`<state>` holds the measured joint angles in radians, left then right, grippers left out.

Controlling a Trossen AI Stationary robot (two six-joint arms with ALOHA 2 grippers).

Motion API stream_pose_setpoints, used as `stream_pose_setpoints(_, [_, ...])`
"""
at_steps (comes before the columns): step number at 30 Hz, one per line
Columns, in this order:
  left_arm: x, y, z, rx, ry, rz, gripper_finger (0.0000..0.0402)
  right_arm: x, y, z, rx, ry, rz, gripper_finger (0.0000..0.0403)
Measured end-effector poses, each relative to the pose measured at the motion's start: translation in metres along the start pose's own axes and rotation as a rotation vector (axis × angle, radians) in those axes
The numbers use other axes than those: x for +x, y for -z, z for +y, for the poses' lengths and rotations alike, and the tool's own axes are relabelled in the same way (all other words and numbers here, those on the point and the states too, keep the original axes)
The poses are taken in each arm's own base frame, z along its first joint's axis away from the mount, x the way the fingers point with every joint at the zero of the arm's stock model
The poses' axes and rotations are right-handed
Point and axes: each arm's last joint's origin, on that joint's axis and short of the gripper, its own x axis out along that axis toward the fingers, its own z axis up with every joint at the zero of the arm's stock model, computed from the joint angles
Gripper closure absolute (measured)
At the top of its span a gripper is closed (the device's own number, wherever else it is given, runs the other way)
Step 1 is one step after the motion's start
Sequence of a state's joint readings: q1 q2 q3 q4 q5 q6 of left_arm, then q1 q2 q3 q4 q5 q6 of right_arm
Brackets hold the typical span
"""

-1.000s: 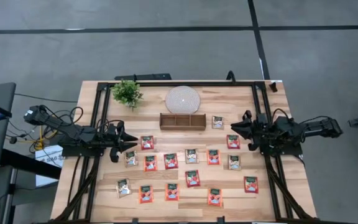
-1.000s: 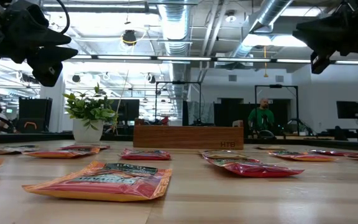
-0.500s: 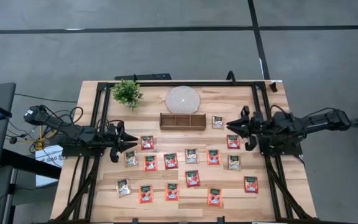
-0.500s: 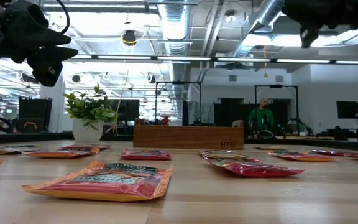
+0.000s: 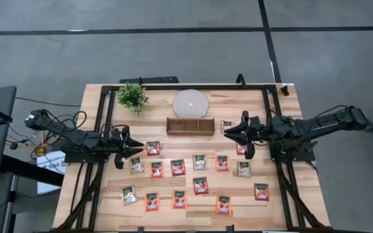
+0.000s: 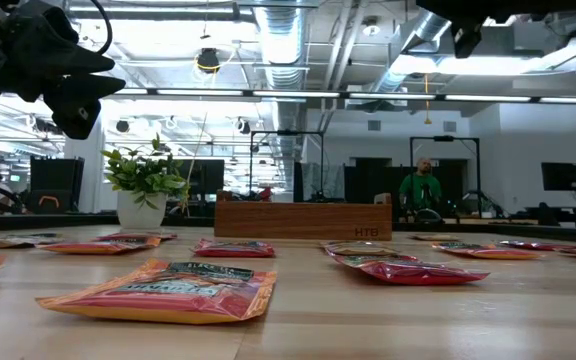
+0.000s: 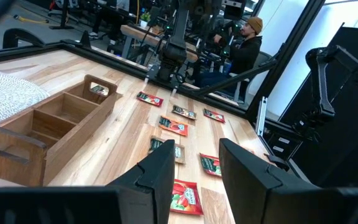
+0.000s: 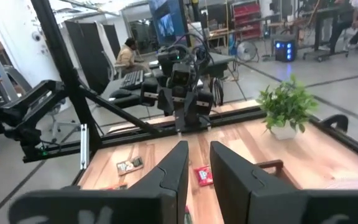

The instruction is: Pick & Place Tea

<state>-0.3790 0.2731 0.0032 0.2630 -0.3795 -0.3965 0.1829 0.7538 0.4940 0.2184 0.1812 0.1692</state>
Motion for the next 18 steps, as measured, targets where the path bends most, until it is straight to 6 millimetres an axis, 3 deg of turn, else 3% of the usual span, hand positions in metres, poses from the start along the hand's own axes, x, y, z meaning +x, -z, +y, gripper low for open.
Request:
stream_pose_setpoints(6, [0.0,0.0001,0.0,0.0,0.0,0.001,0.0284,0.0066,0.0045,0.0005,0.118,0.006,0.033,0.0342])
stream_pose_setpoints(18, [0.0,0.001,0.0004,0.012,-0.004,0.01,0.0284,0.0051,0.0031,0.0005,0.157,0.005,0.024,0.0342])
